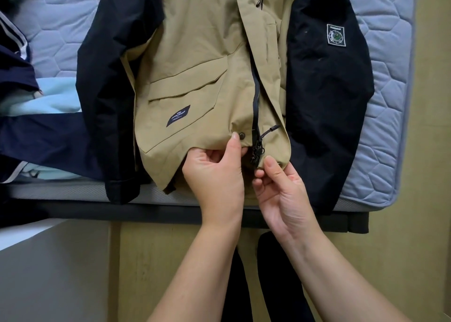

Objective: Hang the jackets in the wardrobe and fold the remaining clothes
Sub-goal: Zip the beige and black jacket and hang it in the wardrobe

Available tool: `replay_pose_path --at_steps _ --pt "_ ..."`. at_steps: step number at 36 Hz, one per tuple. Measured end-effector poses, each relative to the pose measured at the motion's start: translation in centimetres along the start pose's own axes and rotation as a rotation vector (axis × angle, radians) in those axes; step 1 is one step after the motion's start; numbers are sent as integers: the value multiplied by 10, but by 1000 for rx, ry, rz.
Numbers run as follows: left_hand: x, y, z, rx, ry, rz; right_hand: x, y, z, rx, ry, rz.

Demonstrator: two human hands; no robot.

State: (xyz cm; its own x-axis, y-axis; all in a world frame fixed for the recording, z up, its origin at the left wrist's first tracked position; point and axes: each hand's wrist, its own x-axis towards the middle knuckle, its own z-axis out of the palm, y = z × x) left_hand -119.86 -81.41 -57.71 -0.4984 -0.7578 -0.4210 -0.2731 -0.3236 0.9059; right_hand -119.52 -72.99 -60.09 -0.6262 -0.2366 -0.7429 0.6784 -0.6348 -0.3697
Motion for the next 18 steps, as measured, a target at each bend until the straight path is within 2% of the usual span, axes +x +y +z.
replay_pose_path --at_steps 10,18 --pt "-3 -3 -5 95 0 25 1 1 1 10 25 -22" --pt "3 -6 -16 203 -160 42 2 -2 -3 -7 73 -39"
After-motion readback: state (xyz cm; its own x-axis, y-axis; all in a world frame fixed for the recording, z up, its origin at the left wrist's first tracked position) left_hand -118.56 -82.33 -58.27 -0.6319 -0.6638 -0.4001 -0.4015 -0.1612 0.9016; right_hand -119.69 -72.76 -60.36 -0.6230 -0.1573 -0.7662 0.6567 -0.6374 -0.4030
